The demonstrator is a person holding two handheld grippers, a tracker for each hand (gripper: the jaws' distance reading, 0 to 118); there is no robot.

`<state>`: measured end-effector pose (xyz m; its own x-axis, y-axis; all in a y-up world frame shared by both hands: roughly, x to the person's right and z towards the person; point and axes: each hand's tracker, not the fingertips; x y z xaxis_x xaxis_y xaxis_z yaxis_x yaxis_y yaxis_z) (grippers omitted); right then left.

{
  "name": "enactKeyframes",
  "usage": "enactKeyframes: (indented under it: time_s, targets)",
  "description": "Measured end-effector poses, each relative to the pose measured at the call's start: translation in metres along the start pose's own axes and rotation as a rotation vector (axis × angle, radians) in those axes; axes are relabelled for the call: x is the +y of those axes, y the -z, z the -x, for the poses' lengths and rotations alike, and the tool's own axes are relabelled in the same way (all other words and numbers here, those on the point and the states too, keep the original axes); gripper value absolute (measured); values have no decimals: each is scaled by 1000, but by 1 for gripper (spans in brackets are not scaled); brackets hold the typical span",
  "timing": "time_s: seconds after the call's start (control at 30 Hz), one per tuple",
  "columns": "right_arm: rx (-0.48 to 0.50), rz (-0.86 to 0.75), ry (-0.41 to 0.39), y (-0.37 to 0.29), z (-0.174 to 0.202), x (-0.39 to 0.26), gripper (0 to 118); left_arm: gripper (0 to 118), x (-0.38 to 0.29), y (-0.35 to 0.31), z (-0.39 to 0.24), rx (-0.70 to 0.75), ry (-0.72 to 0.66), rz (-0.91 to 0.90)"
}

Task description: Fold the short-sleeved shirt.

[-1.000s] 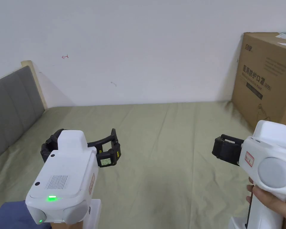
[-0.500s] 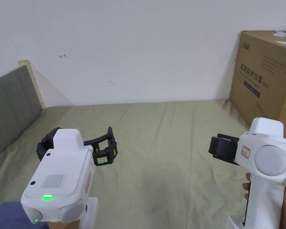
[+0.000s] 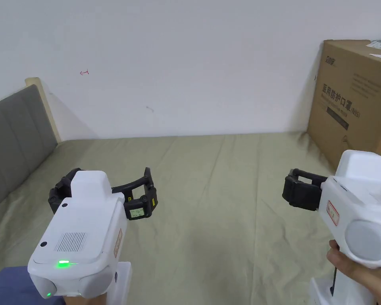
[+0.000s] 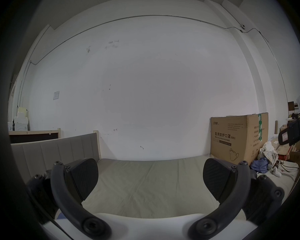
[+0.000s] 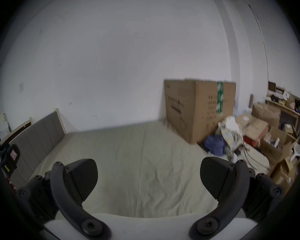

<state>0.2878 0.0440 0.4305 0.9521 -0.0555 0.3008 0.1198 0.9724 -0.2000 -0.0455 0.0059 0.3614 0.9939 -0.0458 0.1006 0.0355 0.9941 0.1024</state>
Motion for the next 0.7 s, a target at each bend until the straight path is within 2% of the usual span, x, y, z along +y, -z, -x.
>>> enactKeyframes:
  time_s: [0.1, 0.2, 0.43, 0.7]
  targets:
    - [10, -177, -43, -9, 3, -8, 118, 118, 0, 0, 1, 1, 1, 0]
    - [-7, -278, -69, -14, 5, -15, 118, 118, -1, 0, 1, 4, -3, -2]
    - [-25, -290, -92, -15, 7, -16, 118, 118, -1, 0, 2, 5, -7, -6]
    - [3, -270, -102, -14, 5, -17, 118, 118, -2, 0, 3, 4, -10, -6]
